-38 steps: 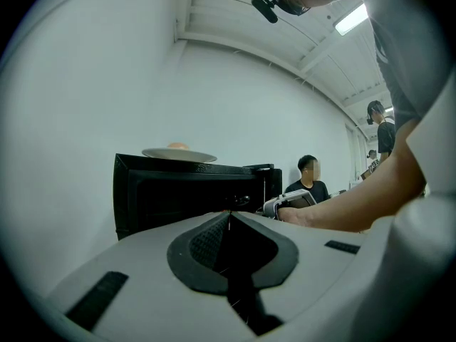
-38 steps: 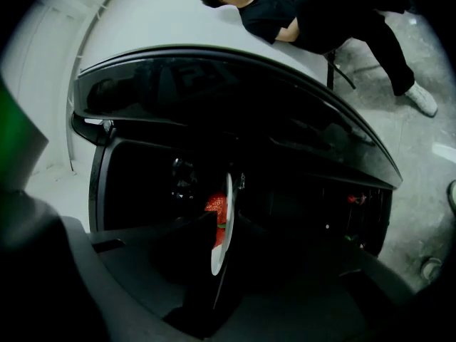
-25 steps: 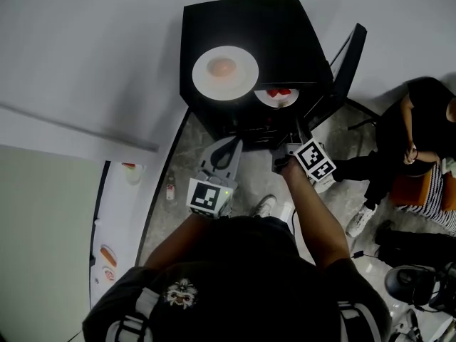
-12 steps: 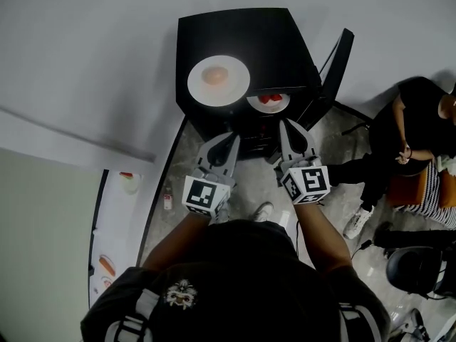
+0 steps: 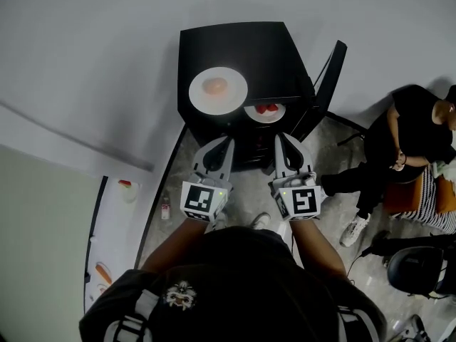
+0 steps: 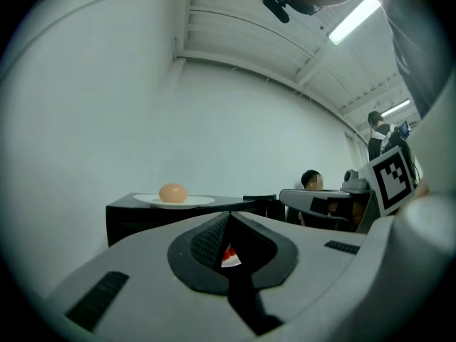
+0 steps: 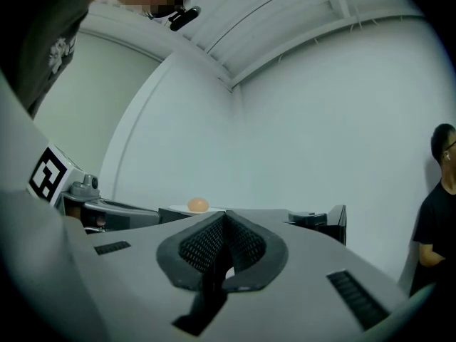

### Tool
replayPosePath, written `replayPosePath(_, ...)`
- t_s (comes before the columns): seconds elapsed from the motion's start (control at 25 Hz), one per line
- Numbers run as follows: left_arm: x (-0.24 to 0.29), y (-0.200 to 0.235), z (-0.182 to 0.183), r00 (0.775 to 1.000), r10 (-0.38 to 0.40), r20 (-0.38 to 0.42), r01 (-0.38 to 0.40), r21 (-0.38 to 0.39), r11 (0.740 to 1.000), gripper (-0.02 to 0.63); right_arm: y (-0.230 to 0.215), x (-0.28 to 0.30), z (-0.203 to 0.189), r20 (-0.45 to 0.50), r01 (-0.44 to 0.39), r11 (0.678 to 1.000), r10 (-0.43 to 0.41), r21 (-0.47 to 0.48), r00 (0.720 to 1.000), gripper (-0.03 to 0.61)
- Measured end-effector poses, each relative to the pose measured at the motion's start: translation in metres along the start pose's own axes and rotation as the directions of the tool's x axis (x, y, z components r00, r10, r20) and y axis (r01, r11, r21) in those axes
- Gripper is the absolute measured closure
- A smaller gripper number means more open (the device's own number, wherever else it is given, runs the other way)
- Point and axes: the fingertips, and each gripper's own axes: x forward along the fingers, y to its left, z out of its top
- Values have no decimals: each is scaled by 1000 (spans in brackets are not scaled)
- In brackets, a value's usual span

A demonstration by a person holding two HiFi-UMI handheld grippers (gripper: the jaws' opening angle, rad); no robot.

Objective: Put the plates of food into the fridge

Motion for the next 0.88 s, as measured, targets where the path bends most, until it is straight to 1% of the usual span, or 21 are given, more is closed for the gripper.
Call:
replayPosePath(0.08,-1,3,1,1000,16,7,-16,-16,1000,591,1,-3,-5,-18,-4,1000,4,1,1000,554)
replayPosePath(0.16,-2,4,2,1000,16,7,-16,-17,1000,591,4,-5,-12,-55,-11,1000,11,-7,998,554)
replayPosePath(0.36,1,5,4,1000,6,5,-6,-15,1000,591,16,0,-5,-11,-40,999,40,3,999,552)
replayPosePath(0.44,1,10,4,1000,19,12,-19,-59,998,591,19,0,-7,-13,-51,999,51,5,999,552)
replayPosePath(0.52,0,18,6,999,27,37,-21,-167,986,591,23,0,-10,-21,-63,998,63,9,998,554)
replayPosePath(0.6,1,25,7,998,27,59,-10,-278,960,591,25,0,-14,-27,-73,997,74,16,997,552)
replayPosePath(0.68,2,31,6,997,24,73,5,-371,929,591,28,1,-14,-20,-80,997,80,21,997,552)
replayPosePath(0.76,4,38,6,995,29,91,17,-474,880,591,29,2,-13,-15,-87,996,87,21,996,552)
replayPosePath(0.84,5,46,6,993,41,109,29,-570,821,587,30,2,-13,-15,-94,995,94,23,995,552)
replayPosePath(0.88,5,49,6,992,46,119,37,-613,789,567,31,2,-14,-16,-97,995,98,26,995,552)
